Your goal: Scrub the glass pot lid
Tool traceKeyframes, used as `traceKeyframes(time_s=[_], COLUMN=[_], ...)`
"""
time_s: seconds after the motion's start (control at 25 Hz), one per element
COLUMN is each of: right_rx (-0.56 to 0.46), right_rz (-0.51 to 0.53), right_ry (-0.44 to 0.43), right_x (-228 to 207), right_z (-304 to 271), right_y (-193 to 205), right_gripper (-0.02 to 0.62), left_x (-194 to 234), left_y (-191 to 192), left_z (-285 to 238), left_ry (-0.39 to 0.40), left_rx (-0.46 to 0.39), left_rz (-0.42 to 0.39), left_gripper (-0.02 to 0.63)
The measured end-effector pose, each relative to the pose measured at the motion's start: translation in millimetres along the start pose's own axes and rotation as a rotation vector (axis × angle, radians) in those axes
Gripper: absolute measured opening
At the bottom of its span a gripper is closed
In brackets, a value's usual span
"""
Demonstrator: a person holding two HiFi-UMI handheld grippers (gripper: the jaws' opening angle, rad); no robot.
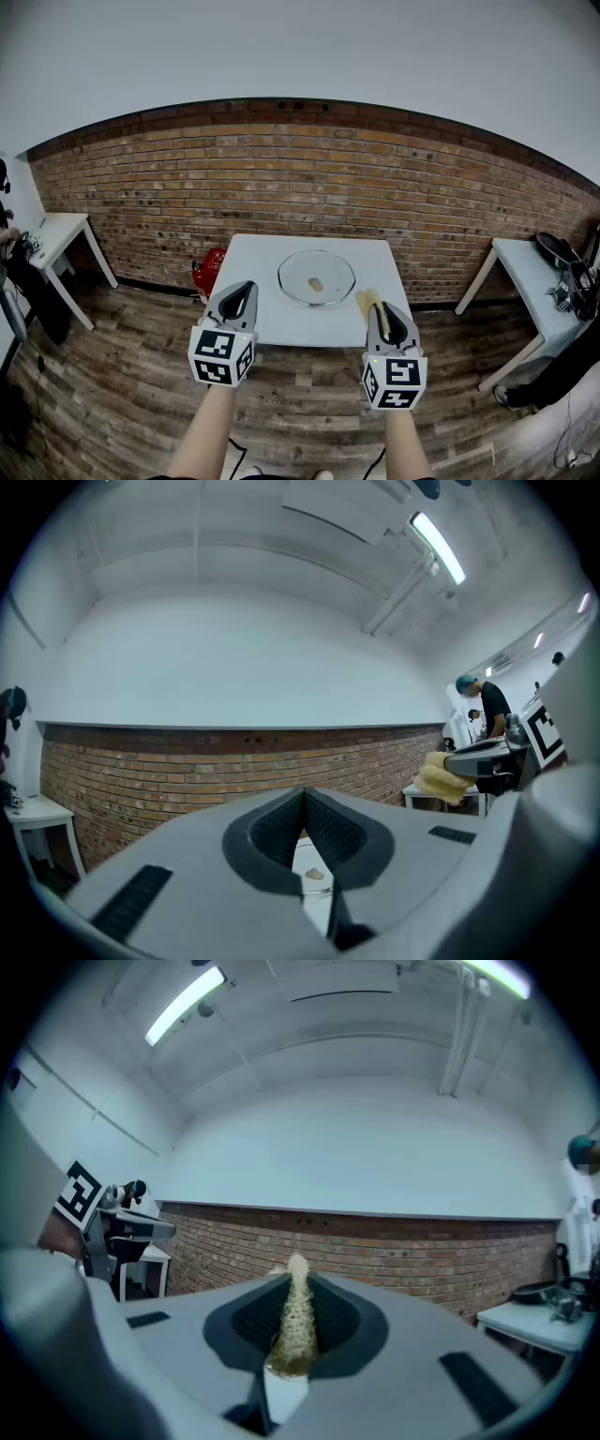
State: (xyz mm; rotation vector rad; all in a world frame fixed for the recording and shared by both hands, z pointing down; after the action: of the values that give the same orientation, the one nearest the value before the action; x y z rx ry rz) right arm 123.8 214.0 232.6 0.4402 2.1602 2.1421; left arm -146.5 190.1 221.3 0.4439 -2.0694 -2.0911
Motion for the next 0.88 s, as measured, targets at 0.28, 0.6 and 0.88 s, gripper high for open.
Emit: traceKeyframes(time_s=[0.28,0.6,0.88], right_rx=[-0.009,-0.008,-0.044], right_rz=[-0.003,-0.002,-0.014], right_ry=[-0.003,0.001,0.004], right_x=[2.9,0.8,-3.1], right_z=[2.0,3.2,9.0], right_y=[-2.0,-3.0,-1.2], right_gripper=[0.057,0.057,0.058], left_x=[0.0,-1.4,-5.1], left_y=[-2.5,-1.4,1.0], left_z=[2.7,3.1,2.7], left_ry=[-0.004,-0.004,-0.002], left_rx=[-0.009,0.0,0.003], left_rz=[-0.006,-0.012,-0.015], left_gripper=[0.011,0.011,0.011])
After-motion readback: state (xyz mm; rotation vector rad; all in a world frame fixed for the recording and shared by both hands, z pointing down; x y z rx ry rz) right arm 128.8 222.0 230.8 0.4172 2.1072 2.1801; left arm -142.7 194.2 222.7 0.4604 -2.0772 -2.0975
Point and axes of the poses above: the fingertips, and each gripper's own axes: z backward along the fingers, x to its left, y out of its underside, the point moved 5 cm from there along z, backward along the fingers, and after that the axes turned 4 degrees about x, right-handed, at the moved point
